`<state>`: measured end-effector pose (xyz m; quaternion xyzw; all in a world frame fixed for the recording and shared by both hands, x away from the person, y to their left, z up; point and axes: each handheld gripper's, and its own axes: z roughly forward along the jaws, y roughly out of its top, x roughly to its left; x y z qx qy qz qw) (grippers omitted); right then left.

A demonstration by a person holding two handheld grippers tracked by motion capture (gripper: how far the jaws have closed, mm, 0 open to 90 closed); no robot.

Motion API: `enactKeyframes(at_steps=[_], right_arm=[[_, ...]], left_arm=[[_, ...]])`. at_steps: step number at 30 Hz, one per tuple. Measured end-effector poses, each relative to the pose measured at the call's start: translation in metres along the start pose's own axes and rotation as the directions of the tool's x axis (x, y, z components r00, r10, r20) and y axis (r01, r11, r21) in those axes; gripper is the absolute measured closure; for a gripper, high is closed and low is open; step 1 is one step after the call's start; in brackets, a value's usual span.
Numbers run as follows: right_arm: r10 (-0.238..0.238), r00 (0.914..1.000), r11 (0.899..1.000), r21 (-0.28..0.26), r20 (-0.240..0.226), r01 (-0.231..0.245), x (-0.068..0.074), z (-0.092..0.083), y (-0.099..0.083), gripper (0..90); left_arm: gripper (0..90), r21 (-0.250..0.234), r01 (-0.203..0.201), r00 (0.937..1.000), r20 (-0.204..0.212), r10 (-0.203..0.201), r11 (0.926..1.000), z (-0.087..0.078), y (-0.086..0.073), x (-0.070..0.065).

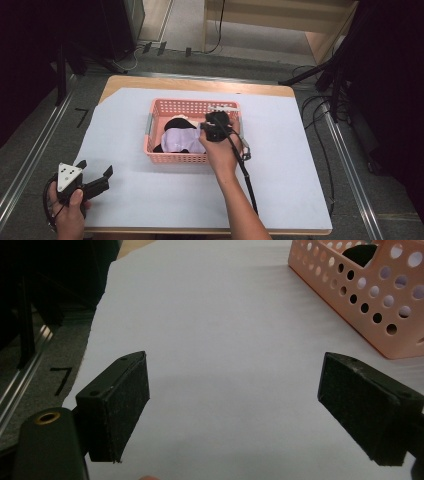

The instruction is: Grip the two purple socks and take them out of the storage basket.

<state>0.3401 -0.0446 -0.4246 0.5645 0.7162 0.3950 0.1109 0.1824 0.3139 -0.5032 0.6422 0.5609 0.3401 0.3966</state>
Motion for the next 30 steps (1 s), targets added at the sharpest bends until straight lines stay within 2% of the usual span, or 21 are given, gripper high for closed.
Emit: enactKeyframes(at_steps=[2,3,4,5,6,7,8,9,10,11,12,13,15,17,19,21,23,25,27,29,30], right_arm=[[-0.055,0.9983,0.998,0.038,-0.021,0.056,0.014,0.010,-0.003,90.0],[-0.072,0.9968,0.996,0.056,-0.035,0.074,0.020,0.015,-0.004,86.2],[-0.079,0.9945,0.992,0.093,-0.070,0.085,0.026,0.022,-0.004,78.8],[-0.079,0.9945,0.992,0.093,-0.070,0.085,0.026,0.022,-0.004,78.8],[-0.103,0.9917,0.984,0.138,-0.076,0.113,0.040,0.034,-0.006,68.7],[-0.129,0.9895,0.980,0.141,-0.065,0.137,0.044,0.039,-0.008,67.5],[-0.134,0.9895,0.978,0.155,-0.056,0.141,0.049,0.043,-0.008,65.9],[-0.134,0.9895,0.978,0.155,-0.056,0.141,0.049,0.043,-0.008,65.9],[-0.120,0.9918,0.977,0.174,-0.044,0.126,0.055,0.052,-0.009,58.6],[-0.120,0.9918,0.977,0.174,-0.044,0.126,0.055,0.052,-0.009,58.6],[-0.128,0.9913,0.973,0.189,-0.030,0.132,0.057,0.055,-0.009,54.9],[-0.144,0.9895,0.964,0.226,-0.003,0.141,0.064,0.065,-0.009,49.4],[-0.140,0.9901,0.954,0.267,-0.007,0.137,0.068,0.072,-0.009,49.6],[-0.139,0.9903,0.951,0.280,-0.001,0.134,0.069,0.074,-0.008,66.2],[-0.124,0.9921,0.954,0.275,0.015,0.115,0.065,0.070,-0.007,80.3],[-0.101,0.9948,0.965,0.241,-0.009,0.100,0.061,0.064,-0.005,86.7],[-0.084,0.9959,0.979,0.182,-0.034,0.089,0.056,0.052,-0.002,87.7],[-0.070,0.9962,0.988,0.132,-0.051,0.077,0.050,0.039,0.002,88.1],[-0.070,0.9969,0.994,0.085,-0.037,0.073,0.042,0.027,0.006,88.1],[-0.056,0.9983,0.996,0.071,-0.015,0.057,0.029,0.017,0.009,87.6],[-0.045,0.9989,0.996,0.073,0.013,0.044,0.020,0.014,0.009,87.3]], left_arm=[[14.3,-0.002,0.002,1.0000,-0.002,-0.002,1.0000,0.000,0.000,0.000],[14.3,-0.003,0.002,1.0000,-0.003,-0.002,1.0000,-0.001,0.000,0.000],[14.3,-0.002,0.001,1.0000,-0.002,-0.001,1.0000,-0.001,0.000,0.000],[14.4,-0.002,0.001,1.0000,-0.002,-0.001,1.0000,-0.001,0.000,0.000],[14.3,-0.002,0.001,1.0000,-0.001,-0.001,1.0000,-0.001,0.000,0.000],[14.3,-0.003,0.002,1.0000,-0.002,-0.002,1.0000,-0.001,0.000,0.000],[14.4,-0.003,0.002,1.0000,0.000,-0.002,1.0000,0.000,0.000,0.000],[14.4,-0.003,0.002,1.0000,0.000,-0.002,1.0000,0.000,0.000,0.000],[14.4,-0.001,0.001,1.0000,0.002,-0.001,1.0000,0.000,0.000,0.000],[14.4,-0.001,0.001,1.0000,0.002,-0.001,1.0000,0.000,0.000,0.000],[14.4,-0.001,0.001,1.0000,0.002,-0.001,1.0000,0.000,0.000,0.000],[14.4,-0.001,0.001,1.0000,0.002,-0.001,1.0000,0.000,0.000,0.000],[14.4,-0.004,0.002,1.0000,0.003,-0.002,1.0000,0.000,0.000,0.000],[14.4,-0.004,0.002,1.0000,0.003,-0.002,1.0000,0.000,0.000,0.000],[14.4,-0.001,0.001,1.0000,0.004,-0.001,1.0000,0.000,0.000,0.000],[14.4,-0.001,0.001,1.0000,0.004,-0.001,1.0000,-0.001,0.000,0.000],[14.4,-0.003,0.003,1.0000,0.004,-0.003,1.0000,0.000,0.000,0.000],[14.4,-0.002,0.001,1.0000,0.004,-0.001,1.0000,0.000,0.000,0.000],[14.4,-0.001,0.001,1.0000,0.002,-0.001,1.0000,0.000,0.000,0.000],[14.4,-0.001,-0.003,1.0000,0.002,0.003,1.0000,0.000,0.000,0.000],[14.4,0.000,-0.003,1.0000,0.002,0.003,1.0000,0.000,0.000,0.000]])
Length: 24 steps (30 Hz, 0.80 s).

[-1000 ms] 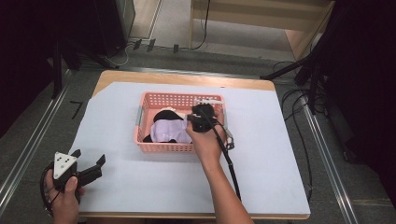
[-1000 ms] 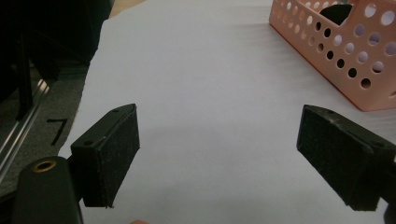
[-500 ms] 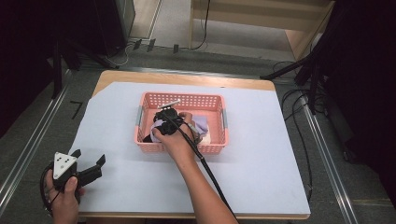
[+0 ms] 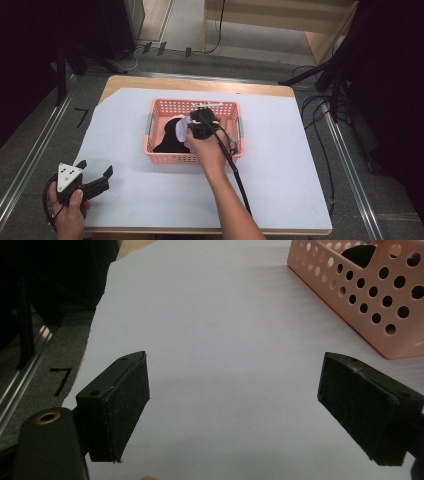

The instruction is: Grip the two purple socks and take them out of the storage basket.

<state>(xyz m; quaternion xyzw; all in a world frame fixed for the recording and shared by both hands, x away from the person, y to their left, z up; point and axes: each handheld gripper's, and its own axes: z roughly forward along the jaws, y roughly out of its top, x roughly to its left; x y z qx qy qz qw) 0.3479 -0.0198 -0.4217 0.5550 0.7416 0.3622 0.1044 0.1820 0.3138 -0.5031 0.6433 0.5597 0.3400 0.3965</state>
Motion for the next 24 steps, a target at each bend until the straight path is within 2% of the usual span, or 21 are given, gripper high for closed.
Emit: enactKeyframes(at_steps=[1,2,3,4,5,6,7,9,10,12,14,15,16,17,18,19,20,21,22,24], right_arm=[[0.000,1.0000,1.000,0.000,0.000,0.000,0.000,0.000,0.000,87.3],[0.028,0.9993,0.999,0.020,0.023,-0.028,-0.015,-0.001,-0.003,83.9],[0.028,0.9993,0.999,0.020,0.023,-0.028,-0.015,-0.001,-0.003,83.9],[0.029,0.9988,0.998,0.063,0.039,-0.032,-0.028,0.002,-0.008,75.9],[0.029,0.9988,0.998,0.063,0.039,-0.032,-0.028,0.002,-0.008,75.9],[0.030,0.9985,0.995,0.089,0.047,-0.034,-0.036,0.008,-0.014,61.3],[0.029,0.9980,0.994,0.100,0.056,-0.034,-0.037,0.010,-0.016,55.5],[-0.007,0.9980,0.992,0.124,0.063,-0.001,-0.038,0.016,-0.018,49.6],[-0.015,0.9980,0.992,0.128,0.062,0.007,-0.037,0.018,-0.018,49.9],[0.008,0.9996,0.990,0.139,0.028,-0.011,-0.036,0.021,-0.017,49.4],[0.024,0.9995,0.987,0.159,0.019,-0.027,-0.035,0.024,-0.016,48.9],[0.012,0.9998,0.983,0.181,0.017,-0.015,-0.035,0.027,-0.017,49.0],[0.012,0.9998,0.983,0.181,0.017,-0.015,-0.035,0.027,-0.017,49.0],[0.002,0.9999,0.973,0.230,0.011,-0.005,-0.032,0.034,-0.019,51.0],[0.003,1.0000,0.970,0.245,0.001,-0.003,-0.031,0.037,-0.019,52.6],[-0.016,0.9998,0.966,0.256,0.015,0.012,-0.030,0.039,-0.020,58.0],[-0.020,0.9996,0.968,0.249,0.022,0.014,-0.030,0.038,-0.020,64.9],[-0.020,0.9996,0.968,0.249,0.022,0.014,-0.030,0.038,-0.020,64.9],[-0.001,0.9998,0.971,0.237,0.020,-0.004,-0.031,0.035,-0.019,77.6],[-0.006,0.9997,0.975,0.222,0.022,0.001,-0.031,0.034,-0.020,83.4]], left_arm=[[14.4,0.000,0.000,1.0000,0.000,0.000,1.0000,0.000,0.000,0.000],[14.4,0.000,-0.003,1.0000,-0.002,0.003,1.0000,0.000,0.000,0.000],[14.4,0.000,-0.003,1.0000,-0.002,0.003,1.0000,0.000,0.000,0.000],[14.5,0.001,-0.001,1.0000,-0.002,0.001,1.0000,0.000,0.000,0.000],[14.5,0.002,-0.002,1.0000,-0.002,0.002,1.0000,0.000,0.000,0.000],[14.4,0.002,-0.003,1.0000,-0.002,0.003,1.0000,0.000,0.000,0.000],[14.5,0.003,-0.003,1.0000,-0.002,0.003,1.0000,0.000,0.000,0.000],[14.5,0.005,-0.004,1.0000,-0.004,0.004,1.0000,0.000,0.000,-0.001],[14.4,0.004,-0.003,1.0000,-0.003,0.003,1.0000,0.000,0.000,-0.001],[14.4,0.005,-0.006,1.0000,-0.003,0.006,1.0000,0.000,0.000,-0.001],[14.5,0.003,-0.004,1.0000,-0.002,0.004,1.0000,0.000,0.000,-0.001],[14.5,0.004,-0.004,1.0000,-0.002,0.004,1.0000,0.000,0.000,-0.001],[14.5,0.004,-0.004,1.0000,-0.002,0.004,1.0000,0.000,0.000,-0.001],[14.5,0.004,-0.004,1.0000,-0.001,0.004,1.0000,0.000,0.000,-0.001],[14.4,0.004,-0.005,1.0000,-0.001,0.005,1.0000,0.000,0.000,-0.001],[14.5,0.003,-0.005,1.0000,-0.001,0.005,1.0000,0.000,0.000,-0.001],[14.5,0.002,-0.005,1.0000,-0.001,0.005,1.0000,0.000,0.000,-0.001],[14.5,0.002,-0.005,1.0000,-0.001,0.005,1.0000,0.000,0.000,-0.001],[14.5,0.002,-0.004,1.0000,-0.001,0.004,1.0000,0.000,0.000,-0.001],[14.5,0.002,-0.003,1.0000,0.001,0.003,1.0000,0.000,0.000,0.000]])
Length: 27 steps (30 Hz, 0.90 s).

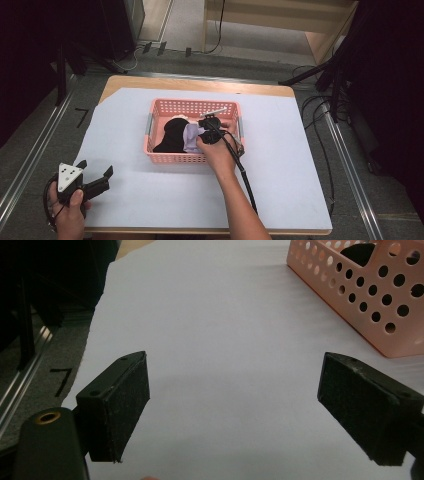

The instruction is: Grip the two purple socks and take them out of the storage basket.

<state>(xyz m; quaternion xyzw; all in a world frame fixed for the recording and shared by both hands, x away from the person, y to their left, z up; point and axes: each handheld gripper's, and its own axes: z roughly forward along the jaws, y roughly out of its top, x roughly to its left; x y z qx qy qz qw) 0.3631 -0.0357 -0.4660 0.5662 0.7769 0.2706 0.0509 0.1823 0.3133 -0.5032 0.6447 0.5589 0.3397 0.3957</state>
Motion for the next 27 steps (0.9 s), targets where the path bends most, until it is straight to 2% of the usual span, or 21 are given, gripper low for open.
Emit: enactKeyframes(at_steps=[2,3,5,7,9,10,13,15,17,20,21,22,23,24,26,27], right_arm=[[0.000,1.0000,1.000,0.001,0.003,0.000,0.000,-0.001,0.000,86.7],[0.004,1.0000,1.000,-0.029,-0.007,-0.005,-0.001,-0.004,-0.001,89.2],[0.014,0.9997,0.999,-0.038,-0.020,-0.015,-0.001,-0.005,-0.001,89.4],[0.025,0.9983,0.996,-0.086,-0.053,-0.030,-0.003,-0.010,-0.002,89.8],[0.029,0.9981,0.995,-0.089,-0.055,-0.034,-0.003,-0.011,-0.002,89.8],[0.030,0.9978,0.993,-0.116,-0.060,-0.037,-0.004,-0.015,-0.002,89.9],[0.030,0.9988,0.989,-0.141,-0.039,-0.035,-0.005,-0.019,-0.001,89.8],[0.034,0.9977,0.987,-0.152,-0.059,-0.043,-0.004,-0.022,-0.001,88.4],[0.034,0.9949,0.987,-0.154,-0.095,-0.048,-0.002,-0.023,0.000,77.1],[0.020,0.9905,0.989,-0.141,-0.136,-0.039,0.004,-0.019,0.003,65.0],[0.032,0.9878,0.990,-0.132,-0.152,-0.052,0.006,-0.018,0.003,59.9],[0.032,0.9878,0.990,-0.132,-0.152,-0.052,0.006,-0.018,0.003,59.9],[0.040,0.9845,0.990,-0.124,-0.171,-0.062,0.007,-0.016,0.004,55.4],[0.044,0.9854,0.990,-0.125,-0.164,-0.065,0.010,-0.013,0.006,47.8],[0.048,0.9878,0.991,-0.115,-0.148,-0.066,0.012,-0.011,0.006,46.0],[0.047,0.9927,0.994,-0.096,-0.111,-0.058,0.016,-0.006,0.007,44.2]], left_arm=[[14.5,0.000,0.000,1.0000,0.000,0.000,1.0000,0.000,0.000,0.000],[14.5,0.001,-0.001,1.0000,-0.002,0.001,1.0000,0.000,0.000,0.000],[14.5,0.001,0.000,1.0000,-0.002,0.000,1.0000,0.000,0.000,0.000],[14.5,0.001,-0.001,1.0000,-0.002,0.001,1.0000,0.000,0.000,0.000],[14.5,0.001,0.000,1.0000,-0.002,0.000,1.0000,0.000,0.000,0.000],[14.5,0.001,0.000,1.0000,0.000,0.000,1.0000,0.000,0.000,0.000],[14.5,0.002,0.001,1.0000,0.000,-0.001,1.0000,0.000,0.000,0.000],[14.5,0.006,0.001,1.0000,0.000,-0.001,1.0000,0.000,0.000,0.000],[14.5,0.006,0.000,1.0000,-0.001,0.000,1.0000,0.000,0.000,0.000],[14.5,0.005,0.001,1.0000,0.000,-0.001,1.0000,0.000,0.000,0.000],[14.5,0.005,0.001,1.0000,0.000,-0.001,1.0000,0.000,0.000,0.000],[14.5,0.005,0.001,1.0000,0.000,-0.001,1.0000,0.000,0.000,0.000],[14.5,0.006,0.001,1.0000,0.000,-0.001,1.0000,0.000,0.000,0.000],[14.5,0.006,0.001,1.0000,0.000,-0.001,1.0000,0.000,0.000,0.000],[14.5,0.006,0.000,1.0000,0.000,0.000,1.0000,0.000,0.000,0.000],[14.5,0.006,0.001,1.0000,0.000,-0.001,1.0000,0.000,0.000,0.000]])
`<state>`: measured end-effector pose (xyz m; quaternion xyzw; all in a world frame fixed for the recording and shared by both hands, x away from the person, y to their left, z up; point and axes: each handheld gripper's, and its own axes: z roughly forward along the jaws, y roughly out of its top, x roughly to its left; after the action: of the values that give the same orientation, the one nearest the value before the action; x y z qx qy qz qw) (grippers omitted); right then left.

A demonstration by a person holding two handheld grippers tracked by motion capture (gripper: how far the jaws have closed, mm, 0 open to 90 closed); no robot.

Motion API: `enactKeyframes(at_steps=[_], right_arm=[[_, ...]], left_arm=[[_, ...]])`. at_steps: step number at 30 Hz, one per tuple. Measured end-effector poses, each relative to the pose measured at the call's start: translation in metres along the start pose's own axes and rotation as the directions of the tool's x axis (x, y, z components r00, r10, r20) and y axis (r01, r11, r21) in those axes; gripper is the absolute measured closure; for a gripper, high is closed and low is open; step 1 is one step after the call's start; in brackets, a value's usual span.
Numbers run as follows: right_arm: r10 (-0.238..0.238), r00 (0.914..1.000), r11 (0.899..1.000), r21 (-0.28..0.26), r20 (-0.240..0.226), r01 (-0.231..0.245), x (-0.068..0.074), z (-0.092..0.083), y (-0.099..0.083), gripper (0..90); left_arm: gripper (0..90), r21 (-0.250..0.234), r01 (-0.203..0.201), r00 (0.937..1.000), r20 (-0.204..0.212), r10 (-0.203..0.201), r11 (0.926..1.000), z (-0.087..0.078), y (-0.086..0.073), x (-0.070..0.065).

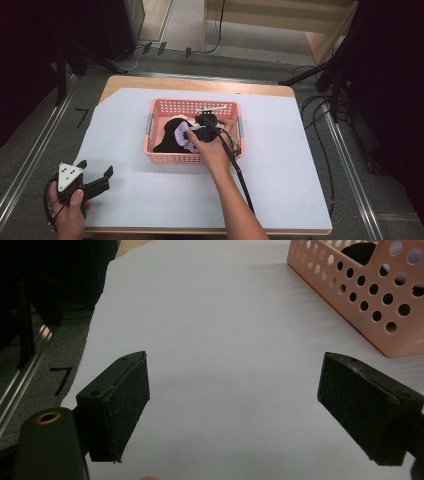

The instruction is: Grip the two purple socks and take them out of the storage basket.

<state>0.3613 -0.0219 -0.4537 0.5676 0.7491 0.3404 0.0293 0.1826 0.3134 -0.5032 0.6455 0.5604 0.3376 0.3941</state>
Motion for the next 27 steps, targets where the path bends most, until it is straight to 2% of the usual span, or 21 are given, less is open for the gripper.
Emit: enactKeyframes(at_steps=[1,3,5,7,8,9,10,11,16,20,21,22,23,25,26,27], right_arm=[[-0.014,0.9996,1.000,0.016,0.025,0.014,0.001,0.003,0.000,45.2],[-0.047,0.9964,0.998,0.053,0.071,0.043,0.004,0.009,0.001,54.6],[-0.046,0.9959,0.995,0.089,0.077,0.039,0.005,0.012,0.001,61.9],[-0.067,0.9909,0.991,0.124,0.117,0.052,0.006,0.016,0.001,72.4],[-0.067,0.9909,0.991,0.124,0.117,0.052,0.006,0.016,0.001,72.4],[-0.076,0.9889,0.989,0.139,0.127,0.058,0.006,0.017,0.000,83.4],[-0.076,0.9889,0.989,0.139,0.127,0.058,0.006,0.017,0.000,83.4],[-0.075,0.9905,0.991,0.123,0.115,0.061,0.004,0.014,0.000,86.1],[-0.064,0.9929,0.998,0.034,0.101,0.060,0.002,0.003,0.000,87.1],[-0.072,0.9940,0.995,-0.069,0.082,0.078,0.001,-0.013,0.002,87.2],[-0.072,0.9940,0.995,-0.069,0.082,0.078,0.001,-0.013,0.002,87.2],[-0.081,0.9938,0.989,-0.117,0.076,0.090,0.000,-0.021,0.003,87.3],[-0.090,0.9933,0.985,-0.143,0.073,0.099,-0.001,-0.024,0.003,87.3],[-0.086,0.9939,0.978,-0.183,0.070,0.097,-0.002,-0.031,0.003,87.3],[-0.086,0.9939,0.978,-0.183,0.070,0.097,-0.002,-0.031,0.003,87.3],[-0.091,0.9936,0.966,-0.235,0.067,0.104,-0.005,-0.038,0.003,87.3]], left_arm=[[14.5,0.000,0.000,1.0000,0.000,0.000,1.0000,0.000,0.000,0.000],[14.5,0.001,0.000,1.0000,0.000,0.000,1.0000,0.000,0.000,0.000],[14.5,0.001,-0.001,1.0000,0.000,0.001,1.0000,0.000,0.000,0.000],[14.5,0.001,0.000,1.0000,0.000,0.000,1.0000,0.000,0.000,0.000],[14.5,0.001,0.000,1.0000,0.000,0.000,1.0000,0.000,0.000,0.000],[14.5,0.001,0.000,1.0000,0.000,0.000,1.0000,0.000,0.000,0.000],[14.5,0.001,0.000,1.0000,0.000,0.000,1.0000,0.000,0.000,0.000],[14.5,-0.002,0.003,1.0000,-0.001,-0.003,1.0000,0.000,0.000,0.000],[14.5,0.001,0.002,1.0000,0.000,-0.002,1.0000,0.000,0.000,0.000],[14.5,0.000,0.004,1.0000,0.000,-0.004,1.0000,0.000,0.000,0.000],[14.5,0.000,0.004,1.0000,0.000,-0.004,1.0000,0.000,0.000,0.000],[14.5,0.000,0.004,1.0000,-0.001,-0.004,1.0000,0.000,0.000,0.000],[14.5,0.000,0.003,1.0000,-0.001,-0.003,1.0000,0.000,0.000,0.000],[14.5,0.000,0.002,1.0000,-0.001,-0.002,1.0000,0.000,0.000,0.000],[14.5,0.000,0.002,1.0000,-0.001,-0.002,1.0000,0.000,0.000,0.000],[14.5,0.000,0.004,1.0000,-0.003,-0.004,1.0000,0.000,0.000,0.000]])
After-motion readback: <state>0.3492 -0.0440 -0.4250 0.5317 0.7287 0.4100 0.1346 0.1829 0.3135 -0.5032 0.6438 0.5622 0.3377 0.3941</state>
